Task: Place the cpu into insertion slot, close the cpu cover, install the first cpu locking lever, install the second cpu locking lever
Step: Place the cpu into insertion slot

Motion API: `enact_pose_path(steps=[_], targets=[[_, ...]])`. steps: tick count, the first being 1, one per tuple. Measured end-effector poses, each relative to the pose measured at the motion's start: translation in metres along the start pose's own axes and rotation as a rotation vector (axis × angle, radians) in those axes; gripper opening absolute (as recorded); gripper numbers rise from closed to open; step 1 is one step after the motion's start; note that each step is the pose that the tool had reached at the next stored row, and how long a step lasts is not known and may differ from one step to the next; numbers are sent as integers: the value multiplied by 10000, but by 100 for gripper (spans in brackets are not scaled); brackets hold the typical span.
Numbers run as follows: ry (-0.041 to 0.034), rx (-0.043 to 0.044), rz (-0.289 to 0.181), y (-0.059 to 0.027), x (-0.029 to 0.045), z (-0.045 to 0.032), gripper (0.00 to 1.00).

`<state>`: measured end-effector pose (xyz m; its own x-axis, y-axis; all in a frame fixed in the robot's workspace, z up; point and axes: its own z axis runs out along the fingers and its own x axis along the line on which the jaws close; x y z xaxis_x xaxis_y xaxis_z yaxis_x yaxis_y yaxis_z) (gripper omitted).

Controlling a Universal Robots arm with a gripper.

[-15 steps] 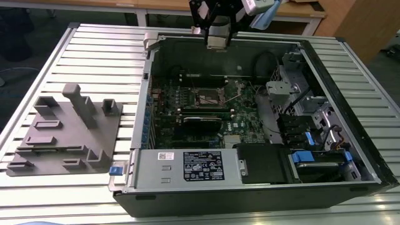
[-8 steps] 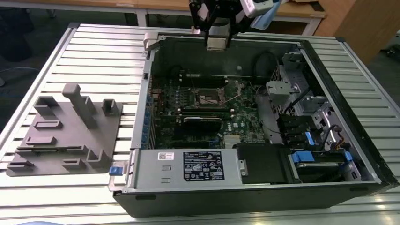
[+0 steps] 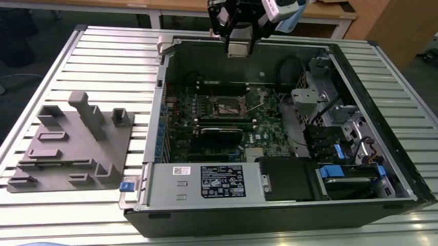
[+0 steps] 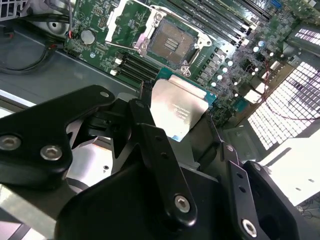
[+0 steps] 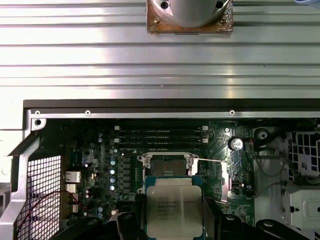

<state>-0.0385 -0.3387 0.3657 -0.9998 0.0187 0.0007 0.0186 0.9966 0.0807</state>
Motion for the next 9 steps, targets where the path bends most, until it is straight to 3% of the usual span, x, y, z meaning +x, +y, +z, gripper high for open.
enact_pose_path(steps=[9], targets=[[-28, -1, -2, -4, 1, 48, 54]])
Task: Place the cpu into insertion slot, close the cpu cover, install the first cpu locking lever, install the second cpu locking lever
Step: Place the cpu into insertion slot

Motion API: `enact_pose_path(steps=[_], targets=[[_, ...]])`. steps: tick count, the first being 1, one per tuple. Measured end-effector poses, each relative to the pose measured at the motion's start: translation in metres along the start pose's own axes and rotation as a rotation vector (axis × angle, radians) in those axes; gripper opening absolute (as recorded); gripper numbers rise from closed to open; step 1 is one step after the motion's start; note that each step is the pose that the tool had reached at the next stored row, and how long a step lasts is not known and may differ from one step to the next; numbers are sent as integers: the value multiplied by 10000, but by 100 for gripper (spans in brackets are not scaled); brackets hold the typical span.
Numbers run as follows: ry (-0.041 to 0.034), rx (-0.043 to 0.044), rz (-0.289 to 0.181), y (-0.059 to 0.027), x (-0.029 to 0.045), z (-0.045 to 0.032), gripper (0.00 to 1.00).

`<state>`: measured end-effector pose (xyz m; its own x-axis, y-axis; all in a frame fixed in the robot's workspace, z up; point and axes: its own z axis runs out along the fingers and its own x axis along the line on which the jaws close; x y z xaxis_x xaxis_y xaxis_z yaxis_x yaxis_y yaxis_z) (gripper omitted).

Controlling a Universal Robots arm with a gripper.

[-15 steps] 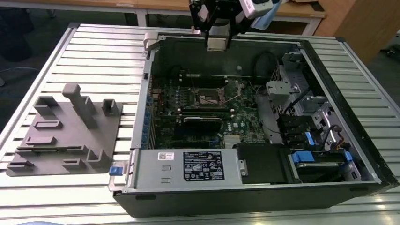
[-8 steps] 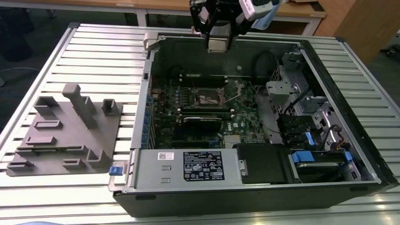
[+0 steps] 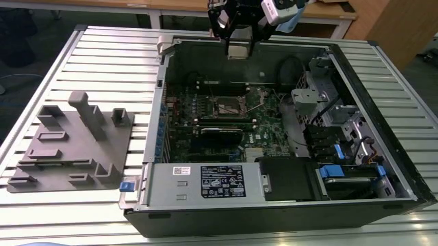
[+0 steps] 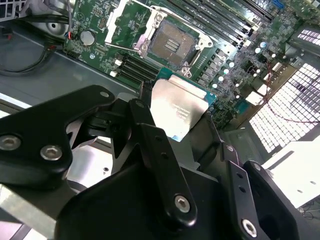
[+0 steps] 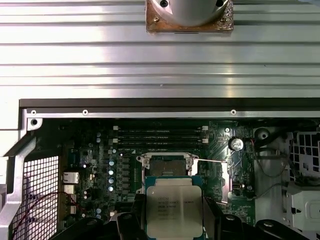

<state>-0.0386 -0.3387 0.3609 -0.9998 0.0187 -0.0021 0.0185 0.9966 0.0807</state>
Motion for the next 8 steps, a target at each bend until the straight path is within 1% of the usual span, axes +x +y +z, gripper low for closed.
enact_pose_path(steps=[4, 8], targets=[[-4, -1, 0, -3, 0, 36, 54], [-4, -1, 0, -4, 0, 39, 54]])
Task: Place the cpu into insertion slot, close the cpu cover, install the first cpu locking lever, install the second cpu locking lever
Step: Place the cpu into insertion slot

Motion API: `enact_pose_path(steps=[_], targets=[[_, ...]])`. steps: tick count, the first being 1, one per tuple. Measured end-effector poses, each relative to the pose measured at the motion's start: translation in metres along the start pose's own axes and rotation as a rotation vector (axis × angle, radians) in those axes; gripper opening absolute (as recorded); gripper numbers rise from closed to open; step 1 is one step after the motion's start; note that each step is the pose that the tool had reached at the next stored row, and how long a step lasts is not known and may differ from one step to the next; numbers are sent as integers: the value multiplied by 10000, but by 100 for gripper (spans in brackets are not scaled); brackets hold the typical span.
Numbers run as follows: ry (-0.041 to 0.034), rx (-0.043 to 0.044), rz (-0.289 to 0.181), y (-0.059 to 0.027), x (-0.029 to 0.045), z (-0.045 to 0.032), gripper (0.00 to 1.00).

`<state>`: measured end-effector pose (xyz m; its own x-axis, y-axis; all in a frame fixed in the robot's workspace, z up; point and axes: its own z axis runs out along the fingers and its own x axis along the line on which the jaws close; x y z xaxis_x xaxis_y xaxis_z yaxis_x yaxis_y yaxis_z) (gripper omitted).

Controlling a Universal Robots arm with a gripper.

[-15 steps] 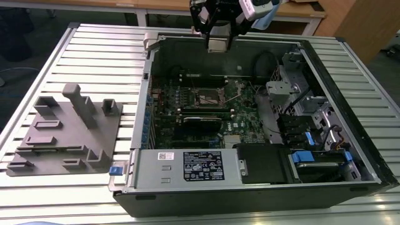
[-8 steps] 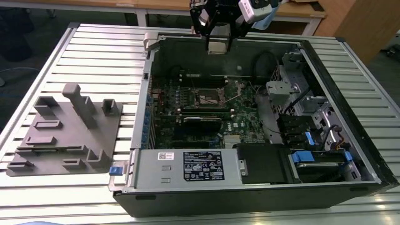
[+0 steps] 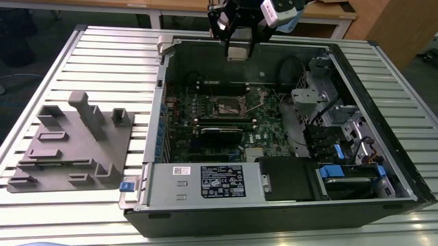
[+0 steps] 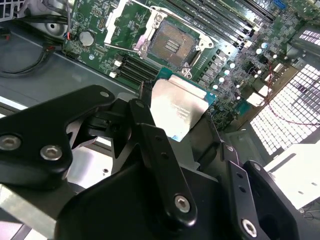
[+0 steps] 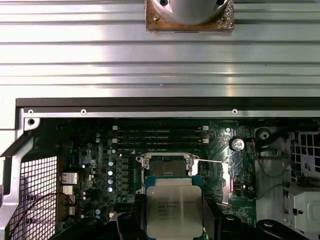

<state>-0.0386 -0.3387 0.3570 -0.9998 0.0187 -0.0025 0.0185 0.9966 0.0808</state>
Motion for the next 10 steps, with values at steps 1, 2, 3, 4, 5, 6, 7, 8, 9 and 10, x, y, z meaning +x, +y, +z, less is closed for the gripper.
enact_pose_path(steps=[1, 2, 3, 4, 5, 6, 7, 8, 9, 10], targets=[[0, 0, 0, 0, 0, 0, 54], [1, 1, 0, 0, 0, 0, 54], [-1, -3, 0, 0, 0, 6, 54], [-1, -3, 0, -1, 0, 12, 54], [0, 0, 0, -1, 0, 14, 54], [1, 1, 0, -1, 0, 14, 54], [1, 1, 0, -1, 0, 15, 54], [0, 0, 0, -1, 0, 16, 54], [0, 0, 0, -1, 0, 17, 54], [0, 0, 0, -1, 0, 17, 54]])
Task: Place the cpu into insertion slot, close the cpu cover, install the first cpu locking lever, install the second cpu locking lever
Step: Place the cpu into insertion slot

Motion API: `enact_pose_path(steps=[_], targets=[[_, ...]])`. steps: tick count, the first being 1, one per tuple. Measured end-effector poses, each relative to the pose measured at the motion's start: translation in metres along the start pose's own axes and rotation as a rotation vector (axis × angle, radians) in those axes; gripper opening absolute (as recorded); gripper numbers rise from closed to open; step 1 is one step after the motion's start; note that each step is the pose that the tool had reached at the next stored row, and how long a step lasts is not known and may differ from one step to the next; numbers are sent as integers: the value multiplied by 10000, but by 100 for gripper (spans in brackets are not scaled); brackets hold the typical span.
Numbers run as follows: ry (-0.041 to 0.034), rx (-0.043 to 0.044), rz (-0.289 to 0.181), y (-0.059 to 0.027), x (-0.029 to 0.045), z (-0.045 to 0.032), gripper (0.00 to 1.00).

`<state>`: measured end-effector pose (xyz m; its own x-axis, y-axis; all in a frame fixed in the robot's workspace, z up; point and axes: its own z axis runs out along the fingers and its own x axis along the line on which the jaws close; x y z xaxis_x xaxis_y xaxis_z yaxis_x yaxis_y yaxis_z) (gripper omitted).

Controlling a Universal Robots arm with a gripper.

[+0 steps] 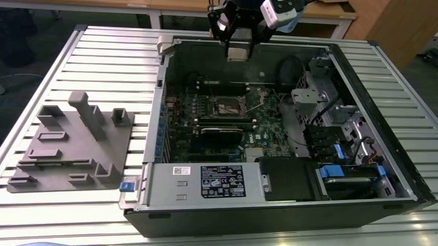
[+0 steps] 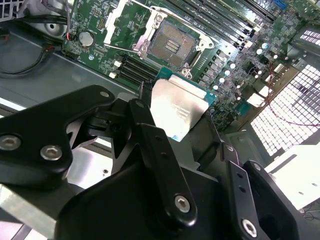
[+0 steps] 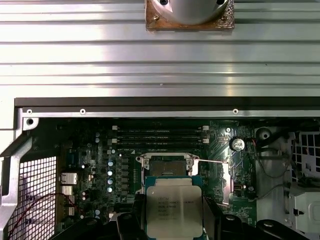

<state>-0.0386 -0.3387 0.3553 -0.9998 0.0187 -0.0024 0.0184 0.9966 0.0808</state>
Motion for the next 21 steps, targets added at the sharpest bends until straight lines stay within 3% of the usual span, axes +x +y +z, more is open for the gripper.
enact_pose_path(steps=[21], targets=[[0, 0, 0, -6, 0, 71, 54]])
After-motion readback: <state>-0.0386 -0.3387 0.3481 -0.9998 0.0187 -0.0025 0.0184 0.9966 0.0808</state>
